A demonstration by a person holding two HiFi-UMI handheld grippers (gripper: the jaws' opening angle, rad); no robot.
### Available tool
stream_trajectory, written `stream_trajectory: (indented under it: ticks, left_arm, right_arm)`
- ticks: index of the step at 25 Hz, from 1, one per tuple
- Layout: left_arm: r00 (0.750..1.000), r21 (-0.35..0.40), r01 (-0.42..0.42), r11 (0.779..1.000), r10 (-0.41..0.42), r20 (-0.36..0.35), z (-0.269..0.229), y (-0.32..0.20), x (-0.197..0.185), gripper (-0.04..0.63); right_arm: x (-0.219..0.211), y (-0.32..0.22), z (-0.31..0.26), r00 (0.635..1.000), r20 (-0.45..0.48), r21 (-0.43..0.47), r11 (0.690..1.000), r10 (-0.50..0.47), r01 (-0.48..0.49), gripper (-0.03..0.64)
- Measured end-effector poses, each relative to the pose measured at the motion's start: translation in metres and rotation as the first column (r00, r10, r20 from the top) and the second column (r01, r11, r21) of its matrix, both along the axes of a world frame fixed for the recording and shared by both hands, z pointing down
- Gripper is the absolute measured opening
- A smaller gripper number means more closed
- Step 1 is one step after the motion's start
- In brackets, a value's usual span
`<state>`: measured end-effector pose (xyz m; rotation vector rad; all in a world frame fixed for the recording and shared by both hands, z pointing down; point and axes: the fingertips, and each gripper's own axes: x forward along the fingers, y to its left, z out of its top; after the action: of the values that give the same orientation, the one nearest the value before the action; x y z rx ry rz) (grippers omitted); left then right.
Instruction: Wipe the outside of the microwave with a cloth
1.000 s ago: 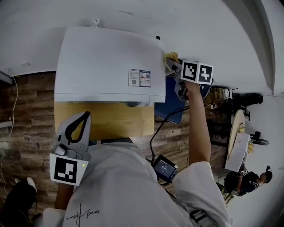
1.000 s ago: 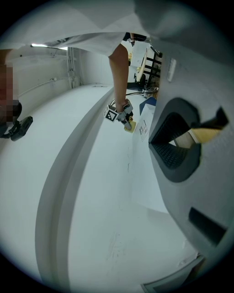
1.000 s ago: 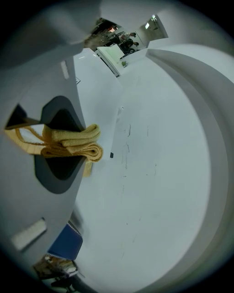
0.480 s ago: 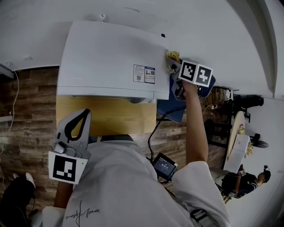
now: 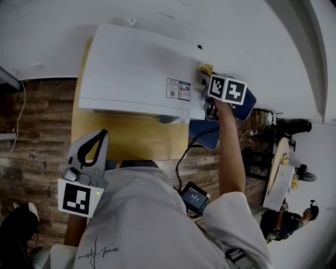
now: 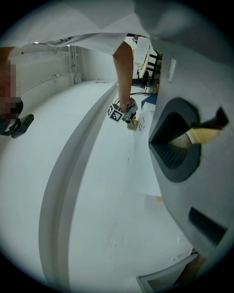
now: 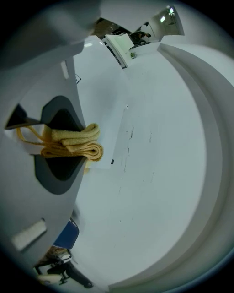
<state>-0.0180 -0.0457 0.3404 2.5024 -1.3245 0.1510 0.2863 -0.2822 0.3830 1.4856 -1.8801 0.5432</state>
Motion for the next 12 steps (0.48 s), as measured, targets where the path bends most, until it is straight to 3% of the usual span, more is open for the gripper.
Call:
stream_trajectory:
  ticks: [12]
  left_arm:
    - [1.000, 0.002, 0.019, 1.000, -0.019, -0.005, 0.002, 0.008, -0.017, -0.009]
  right_arm:
    - [-0.024, 0.000, 0.001, 1.000, -0.016, -0.041, 0.999, -0.023, 0.022, 0.123]
